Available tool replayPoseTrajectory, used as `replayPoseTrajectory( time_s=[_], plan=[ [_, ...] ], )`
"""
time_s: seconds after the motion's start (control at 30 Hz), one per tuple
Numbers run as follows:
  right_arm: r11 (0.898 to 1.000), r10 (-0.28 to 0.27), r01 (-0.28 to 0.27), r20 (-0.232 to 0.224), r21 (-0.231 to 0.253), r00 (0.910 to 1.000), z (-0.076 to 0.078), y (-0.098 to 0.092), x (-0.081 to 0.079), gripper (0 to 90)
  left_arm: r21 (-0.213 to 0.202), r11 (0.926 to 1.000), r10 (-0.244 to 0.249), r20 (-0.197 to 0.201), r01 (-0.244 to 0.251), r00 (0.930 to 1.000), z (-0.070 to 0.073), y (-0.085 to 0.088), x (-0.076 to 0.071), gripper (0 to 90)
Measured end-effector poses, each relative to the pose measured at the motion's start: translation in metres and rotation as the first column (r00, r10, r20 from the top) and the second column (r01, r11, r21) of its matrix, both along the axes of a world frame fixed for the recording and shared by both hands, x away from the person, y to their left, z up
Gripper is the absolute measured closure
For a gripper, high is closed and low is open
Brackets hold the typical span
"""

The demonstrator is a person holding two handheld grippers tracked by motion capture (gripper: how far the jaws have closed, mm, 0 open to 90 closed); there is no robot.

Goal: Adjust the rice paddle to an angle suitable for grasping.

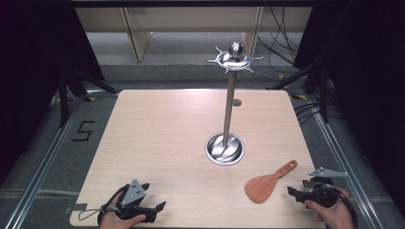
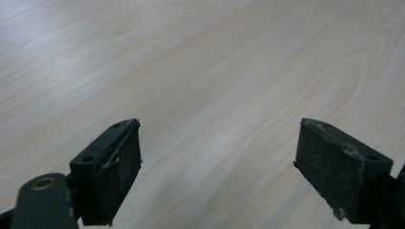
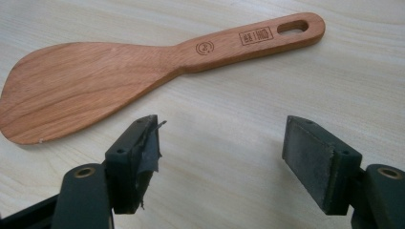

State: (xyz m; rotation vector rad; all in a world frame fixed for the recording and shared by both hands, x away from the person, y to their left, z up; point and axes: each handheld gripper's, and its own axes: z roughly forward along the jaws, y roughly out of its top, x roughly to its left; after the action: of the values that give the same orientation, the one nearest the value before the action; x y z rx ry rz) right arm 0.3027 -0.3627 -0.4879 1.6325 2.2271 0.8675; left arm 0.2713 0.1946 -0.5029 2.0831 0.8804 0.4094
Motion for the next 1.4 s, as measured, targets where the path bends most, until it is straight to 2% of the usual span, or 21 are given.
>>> replayPoseTrajectory(
  time_s=[0.1,0.17,0.2,0.37,0.43,0.47,0.57,0.63,0.7,0.73,0.83,0.87,0.9,0.93,1.03,1.07,1.1,1.2,1.27,1.37,1.4],
  plan=[
    [1.0,0.001,-0.001,0.0,-0.001,1.0,0.0,0.001,0.001,29.8,0.019,0.9996,-0.022,0.03,0.021,0.9993,0.001,0.002,0.002,14.9],
    [0.999,-0.005,0.005,-0.001,0.032,1.0,0.0,0.001,0.002,29.8,0.027,0.9992,-0.028,0.021,0.027,0.9994,0.001,0.002,0.002,14.9],
    [0.996,-0.023,0.025,-0.019,0.088,0.9995,0.001,0.003,0.003,29.8,0.038,0.9988,-0.033,0.03,0.032,0.999,0.001,0.002,0.003,14.9],
    [0.997,-0.026,0.027,-0.012,0.069,0.9996,0.003,0.005,0.007,29.8,0.017,0.9998,-0.007,0.007,0.007,1.0,0.001,0.001,0.001,14.9],
    [0.996,-0.053,0.054,-0.027,0.065,0.9983,0.003,0.007,0.01,29.8,0.031,0.9992,-0.026,0.035,0.025,0.9991,0.001,0.002,0.003,14.9],
    [0.996,-0.037,0.036,0.01,0.085,0.9993,0.002,0.006,0.012,29.8,0.014,0.9998,-0.015,0.035,0.015,0.9993,0.001,0.001,0.003,14.9],
    [0.996,-0.035,0.035,0.0,0.083,0.9994,0.004,0.007,0.014,29.8,0.048,0.9984,-0.03,0.035,0.029,0.9989,0.002,0.003,0.004,14.9],
    [0.996,-0.046,0.046,-0.004,0.079,0.9989,0.004,0.01,0.017,29.8,0.024,0.9995,-0.022,0.025,0.022,0.9994,0.001,0.001,0.002,14.9],
    [0.998,-0.007,0.006,0.026,0.055,0.9996,0.003,0.008,0.021,30.3,0.028,0.9993,-0.025,0.026,0.024,0.9994,0.001,0.002,0.002,14.9],
    [0.997,-0.041,0.041,0.006,0.068,0.9991,0.004,0.011,0.021,30.9,0.024,0.9995,-0.023,0.025,0.022,0.9994,0.001,0.002,0.002,14.9],
    [0.998,-0.028,0.027,0.021,0.061,0.9994,0.003,0.011,0.028,31.0,0.024,0.9995,-0.024,0.029,0.023,0.9993,0.001,0.001,0.003,14.9],
    [0.993,-0.065,0.064,0.0,0.098,0.9979,0.005,0.014,0.03,31.0,0.038,0.9988,-0.031,0.038,0.03,0.9988,0.001,0.002,0.003,14.9],
    [0.993,-0.065,0.064,0.0,0.098,0.9979,0.005,0.014,0.03,31.0,0.023,0.9997,-0.003,0.017,0.003,0.9999,0.0,0.0,0.002,14.9],
    [0.996,-0.032,0.03,0.029,0.08,0.9991,0.004,0.011,0.036,30.9,0.025,0.9997,-0.003,0.015,0.003,0.9999,0.0,0.0,0.002,14.9],
    [0.997,-0.038,0.036,0.025,0.063,0.999,0.003,0.012,0.044,29.8,-0.002,0.9999,-0.01,0.024,0.011,0.9997,0.0,-0.001,0.002,14.9],
    [0.996,-0.044,0.045,-0.011,0.07,0.999,0.005,0.013,0.047,29.8,0.016,0.9998,-0.012,0.01,0.012,0.9999,0.001,0.0,0.001,14.9],
    [0.997,-0.044,0.045,-0.02,0.064,0.9989,0.004,0.015,0.051,29.8,-0.004,1.0,-0.001,0.01,0.001,0.9999,0.0,-0.001,0.001,14.9],
    [0.998,-0.041,0.041,-0.004,0.037,0.9992,0.001,0.016,0.059,29.4,-0.019,0.9998,0.006,0.014,-0.006,0.9999,-0.001,-0.002,0.001,14.9],
    [1.0,-0.025,0.026,-0.055,0.013,0.9982,0.003,0.016,0.061,29.4,0.002,1.0,-0.003,0.006,0.003,1.0,0.0,0.0,0.001,14.9],
    [1.0,-0.019,0.02,-0.06,0.01,0.998,0.003,0.018,0.061,29.0,0.002,1.0,0.0,0.006,0.0,1.0,0.0,-0.001,0.001,14.9],
    [0.999,-0.031,0.032,-0.073,0.008,0.9969,0.002,0.02,0.062,29.0,-0.025,0.9996,0.011,0.011,-0.011,0.9999,-0.001,-0.003,0.0,14.9]
  ],
)
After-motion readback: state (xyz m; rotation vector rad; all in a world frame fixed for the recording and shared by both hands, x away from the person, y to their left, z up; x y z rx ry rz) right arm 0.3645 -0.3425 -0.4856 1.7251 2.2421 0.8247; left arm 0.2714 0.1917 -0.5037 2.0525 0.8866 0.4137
